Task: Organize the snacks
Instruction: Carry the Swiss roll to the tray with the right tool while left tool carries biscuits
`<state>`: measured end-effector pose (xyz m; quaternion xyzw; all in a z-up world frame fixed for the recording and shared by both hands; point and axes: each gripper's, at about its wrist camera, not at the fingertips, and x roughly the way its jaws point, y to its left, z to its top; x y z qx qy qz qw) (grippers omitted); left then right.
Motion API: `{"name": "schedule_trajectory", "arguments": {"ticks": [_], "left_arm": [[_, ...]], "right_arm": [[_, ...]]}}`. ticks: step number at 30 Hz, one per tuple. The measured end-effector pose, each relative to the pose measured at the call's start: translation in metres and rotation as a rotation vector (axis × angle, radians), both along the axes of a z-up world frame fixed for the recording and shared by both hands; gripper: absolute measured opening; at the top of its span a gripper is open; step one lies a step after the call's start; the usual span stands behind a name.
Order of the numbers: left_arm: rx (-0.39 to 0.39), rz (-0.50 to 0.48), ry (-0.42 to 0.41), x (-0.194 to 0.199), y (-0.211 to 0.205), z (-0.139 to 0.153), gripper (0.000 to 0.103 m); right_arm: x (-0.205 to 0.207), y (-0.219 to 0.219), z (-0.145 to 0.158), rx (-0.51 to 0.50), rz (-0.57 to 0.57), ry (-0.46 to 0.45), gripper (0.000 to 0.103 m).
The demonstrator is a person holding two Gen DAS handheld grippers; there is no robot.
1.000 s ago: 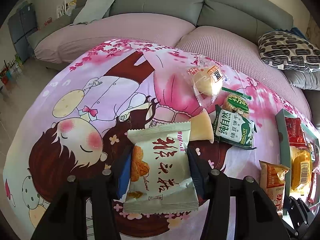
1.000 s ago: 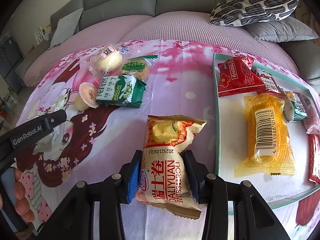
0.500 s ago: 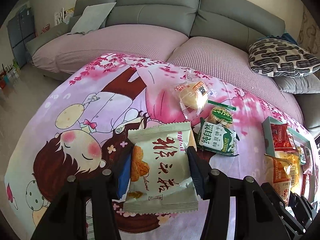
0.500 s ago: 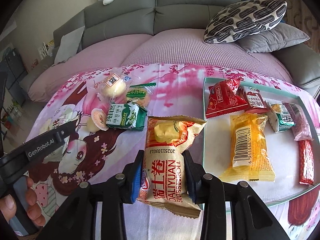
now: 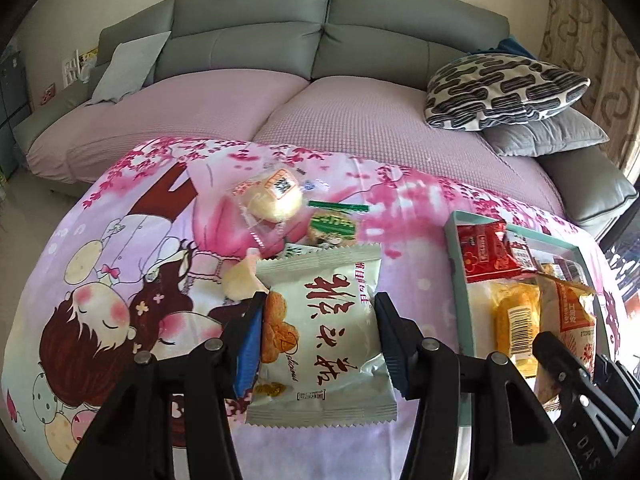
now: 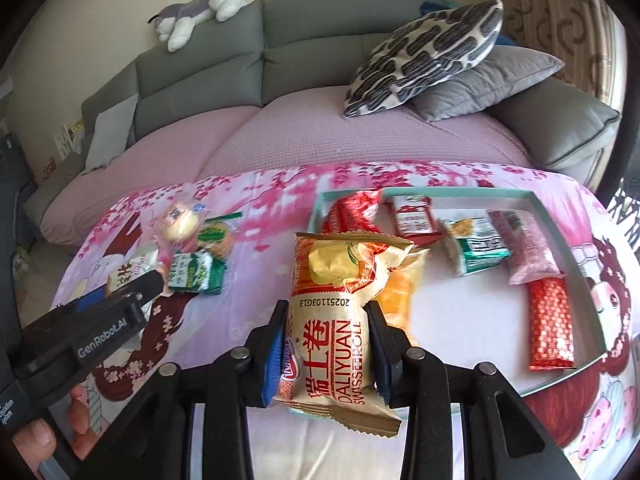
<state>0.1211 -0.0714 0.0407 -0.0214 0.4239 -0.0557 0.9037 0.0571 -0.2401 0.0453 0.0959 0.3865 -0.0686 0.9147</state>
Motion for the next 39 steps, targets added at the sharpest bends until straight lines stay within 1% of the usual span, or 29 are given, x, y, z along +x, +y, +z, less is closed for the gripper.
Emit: {"name": "schedule_trajectory", "arguments": {"ticks": [5, 9, 14, 17, 21, 26, 28, 34, 39], "left_arm": [[0.016, -0.095, -0.005, -0.005, -0.043, 0.001, 0.054], [0.031, -0.16, -0.004, -0.01, -0.075, 0.0, 0.054], [0.056, -0.202, 0.0, -0.004, -0.106, -0.007, 0.054], [0.079, -0.213, -0.008, 0.006, -0.12, -0.008, 0.054], [0.095, -0.227, -0.048, 0.014, -0.133, -0.006, 0.054], [0.119, -0.258, 0.003, 0.021, -0.148, -0.025, 0.054], [0.129, -0.255, 0.008, 0.021, -0.15, -0.029, 0.054], [0.107, -0.294, 0.028, 0.016, -0.157, -0.032, 0.054], [0.1, -0.332, 0.072, 0.016, -0.171, -0.04, 0.054]], "right_arm": [[-0.017, -0.051, 0.008, -0.004, -0.13, -0.016, 0.039], [-0.029, -0.084, 0.01, 0.004, -0.207, -0.019, 0.039], [-0.038, -0.115, 0.008, 0.018, -0.279, -0.015, 0.039], [-0.037, -0.123, 0.003, 0.039, -0.285, -0.01, 0.039], [-0.036, -0.13, -0.004, 0.059, -0.286, 0.003, 0.039], [-0.031, -0.136, -0.012, 0.068, -0.292, 0.023, 0.039], [-0.03, -0.136, -0.015, 0.071, -0.292, 0.033, 0.039], [-0.026, -0.133, -0.023, 0.065, -0.28, 0.061, 0.039], [-0.02, -0.133, -0.036, 0.078, -0.265, 0.092, 0.039]]}}
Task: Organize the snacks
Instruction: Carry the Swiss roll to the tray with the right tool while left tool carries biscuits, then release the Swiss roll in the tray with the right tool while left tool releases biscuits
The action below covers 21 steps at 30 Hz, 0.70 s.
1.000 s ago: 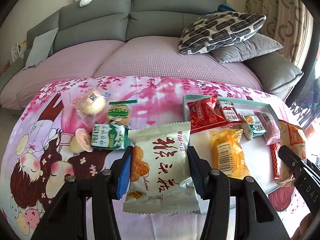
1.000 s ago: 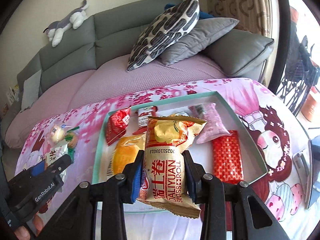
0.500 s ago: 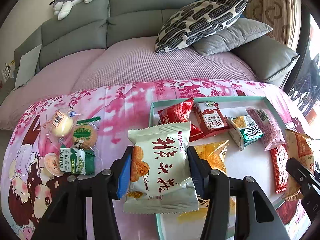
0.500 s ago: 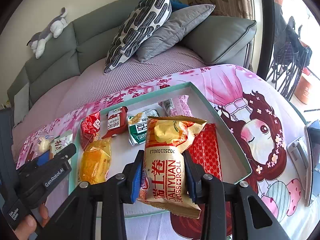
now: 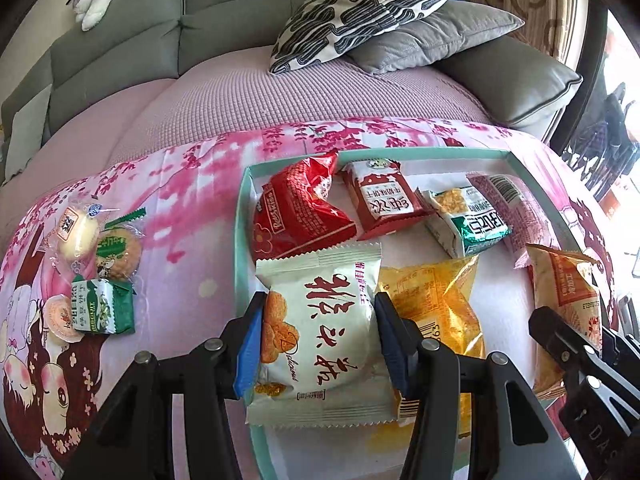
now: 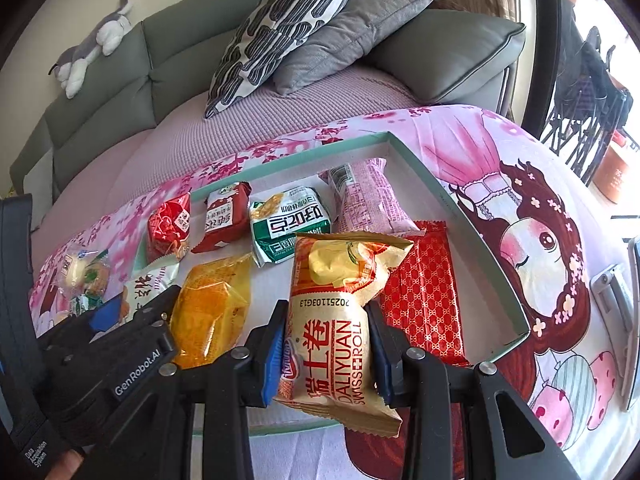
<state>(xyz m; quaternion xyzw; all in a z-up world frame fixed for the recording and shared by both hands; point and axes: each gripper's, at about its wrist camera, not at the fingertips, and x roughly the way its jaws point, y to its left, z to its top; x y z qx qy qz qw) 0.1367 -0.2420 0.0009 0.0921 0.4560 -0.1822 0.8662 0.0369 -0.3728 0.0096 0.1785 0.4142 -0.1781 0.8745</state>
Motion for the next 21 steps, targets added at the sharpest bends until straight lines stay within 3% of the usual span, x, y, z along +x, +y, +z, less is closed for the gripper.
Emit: {"name": "schedule_trajectory", "arguments": {"ticks": [9, 14, 21], "left_arm": [[-0.017, 0.014, 0.073, 0.007, -0.002, -0.011, 0.054], [-0.021, 0.015, 0.07, 0.007, -0.003, -0.013, 0.055], [-0.021, 0.012, 0.076, 0.008, -0.004, -0.013, 0.055]], "right_arm": [[0.007, -0.006, -0.024, 0.039, -0.003, 0.05, 0.039], [0.009, -0.003, -0.028, 0.025, 0.0, 0.063, 0.04], [0.012, -0.003, -0.03, 0.038, -0.007, 0.077, 0.049]]}}
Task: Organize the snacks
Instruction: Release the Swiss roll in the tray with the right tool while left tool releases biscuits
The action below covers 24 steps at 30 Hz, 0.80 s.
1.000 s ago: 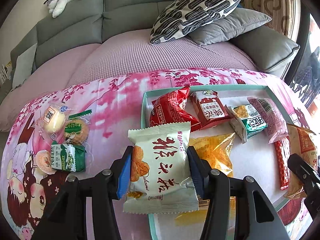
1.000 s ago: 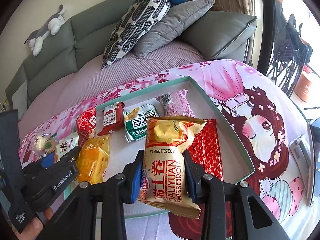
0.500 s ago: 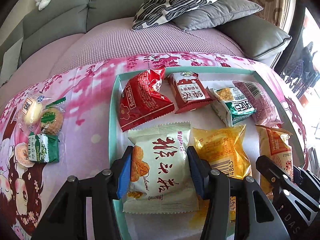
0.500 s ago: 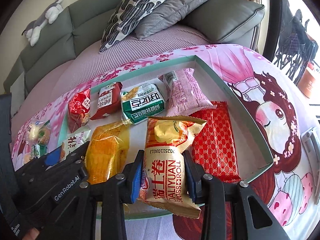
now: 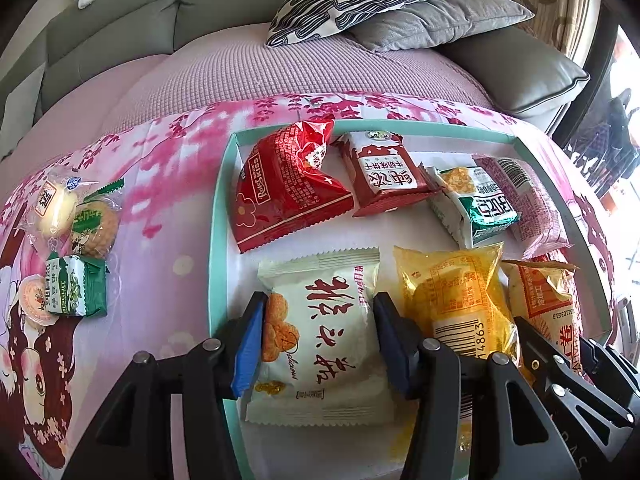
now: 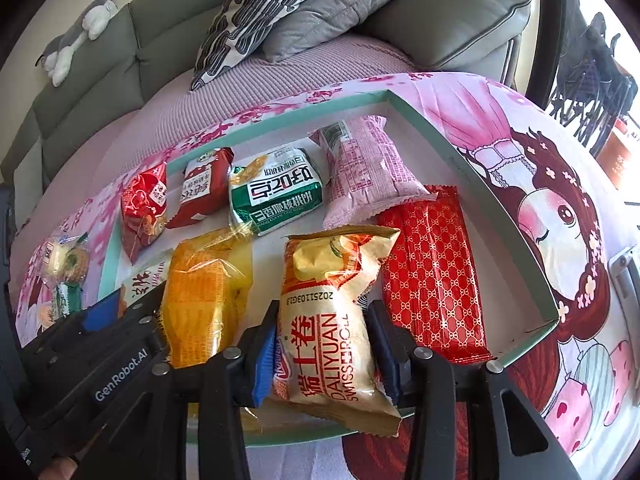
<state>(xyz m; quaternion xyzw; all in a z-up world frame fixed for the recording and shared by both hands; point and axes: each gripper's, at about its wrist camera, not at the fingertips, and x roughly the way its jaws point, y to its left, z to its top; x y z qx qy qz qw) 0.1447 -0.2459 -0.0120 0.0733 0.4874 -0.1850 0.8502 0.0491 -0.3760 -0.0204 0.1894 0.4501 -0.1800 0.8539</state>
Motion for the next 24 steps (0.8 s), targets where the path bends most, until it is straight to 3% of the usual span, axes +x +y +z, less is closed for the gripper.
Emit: {"name": "schedule_trajectory", "arguments": {"ticks": [2, 5, 10, 15, 17, 24], "left_arm": [[-0.001, 0.0, 0.002, 0.0, 0.0, 0.0, 0.055], [0.002, -0.003, -0.003, -0.001, -0.001, 0.001, 0.062], [-0.007, -0.016, -0.027, -0.004, -0.001, 0.009, 0.075], [-0.027, -0.015, -0.059, -0.008, 0.004, 0.024, 0.078], [-0.029, -0.012, -0.082, -0.009, 0.006, 0.03, 0.085], [-0.007, 0.017, -0.135, -0.012, 0.011, 0.038, 0.088]], "right_arm": [[0.0, 0.001, 0.0, -0.008, 0.0, 0.007, 0.059], [-0.001, -0.001, 0.0, -0.017, -0.014, 0.016, 0.064], [-0.003, -0.004, 0.005, -0.017, -0.025, 0.005, 0.067], [-0.01, -0.005, 0.02, -0.037, -0.039, -0.034, 0.072], [-0.014, -0.006, 0.026, -0.044, -0.047, -0.05, 0.072], [-0.021, -0.011, 0.035, -0.057, -0.064, -0.066, 0.073]]}}
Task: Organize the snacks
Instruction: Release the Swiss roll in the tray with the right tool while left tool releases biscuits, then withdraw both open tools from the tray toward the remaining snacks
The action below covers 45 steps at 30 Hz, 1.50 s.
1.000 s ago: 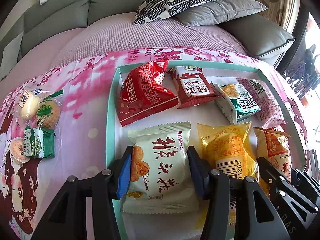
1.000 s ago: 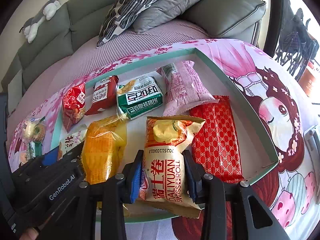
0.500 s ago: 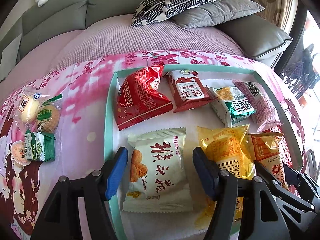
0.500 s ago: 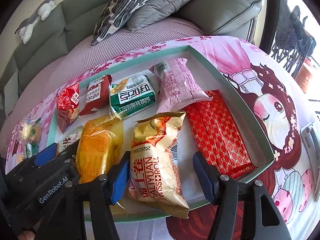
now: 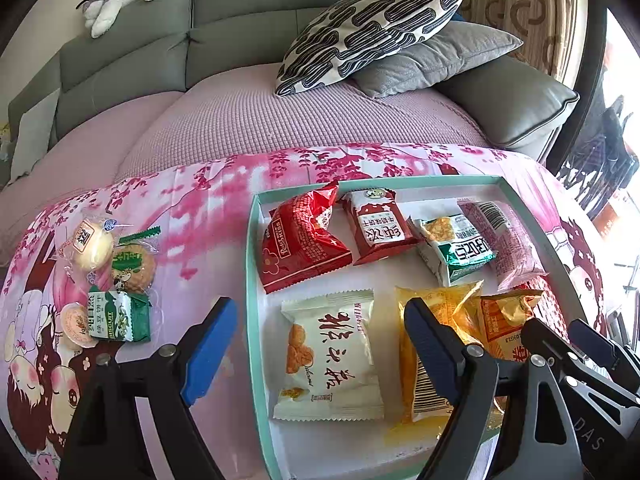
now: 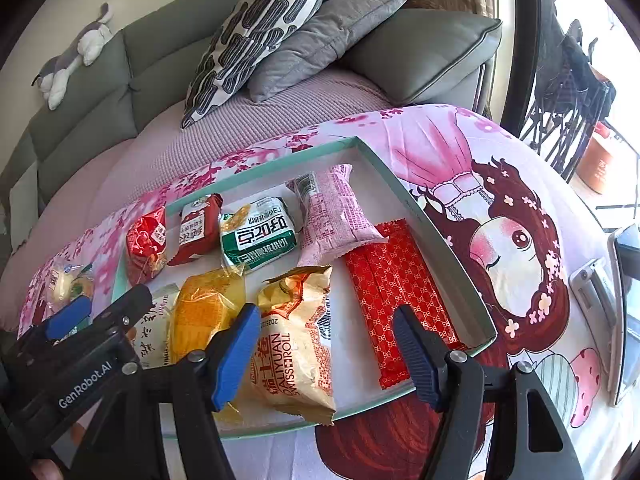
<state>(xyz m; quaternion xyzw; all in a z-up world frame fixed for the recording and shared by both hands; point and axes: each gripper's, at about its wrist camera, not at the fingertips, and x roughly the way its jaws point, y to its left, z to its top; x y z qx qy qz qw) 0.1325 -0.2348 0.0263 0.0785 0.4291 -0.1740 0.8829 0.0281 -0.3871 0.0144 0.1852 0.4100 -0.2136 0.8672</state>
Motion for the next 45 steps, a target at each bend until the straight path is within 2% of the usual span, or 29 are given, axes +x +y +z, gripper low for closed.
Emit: {"name": "schedule_trajectory", "arguments": {"ticks": [2, 6, 7, 18, 25, 30, 33, 41, 45], "left_arm": [[0.008, 0.024, -0.01, 0.002, 0.002, -0.001, 0.098], [0.005, 0.08, -0.019, 0.005, 0.009, -0.001, 0.1], [0.002, 0.092, -0.022, 0.005, 0.011, -0.001, 0.1], [-0.022, 0.156, 0.009, 0.011, 0.019, -0.008, 0.1], [-0.075, 0.186, 0.024, 0.011, 0.03, -0.003, 0.1], [-0.082, 0.23, 0.037, 0.012, 0.048, -0.002, 0.1], [-0.114, 0.245, 0.059, 0.01, 0.061, -0.004, 0.1], [-0.107, 0.326, 0.119, 0.002, 0.104, -0.028, 0.1], [-0.127, 0.39, 0.125, 0.004, 0.13, -0.03, 0.1]], "right_arm": [[0.0, -0.001, -0.001, -0.004, 0.002, 0.003, 0.084], [0.0, -0.001, -0.001, -0.023, 0.003, 0.002, 0.097], [0.0, -0.001, -0.001, -0.028, 0.003, 0.002, 0.103], [0.001, 0.0, -0.003, -0.082, -0.001, 0.011, 0.103], [0.0, -0.001, -0.002, -0.084, -0.012, 0.002, 0.103], [0.002, 0.004, -0.003, -0.088, 0.002, 0.012, 0.103], [0.003, 0.01, -0.002, -0.093, 0.017, 0.007, 0.103], [0.011, 0.039, 0.008, -0.116, 0.097, -0.024, 0.103], [0.017, 0.057, 0.013, -0.118, 0.15, -0.049, 0.103]]}}
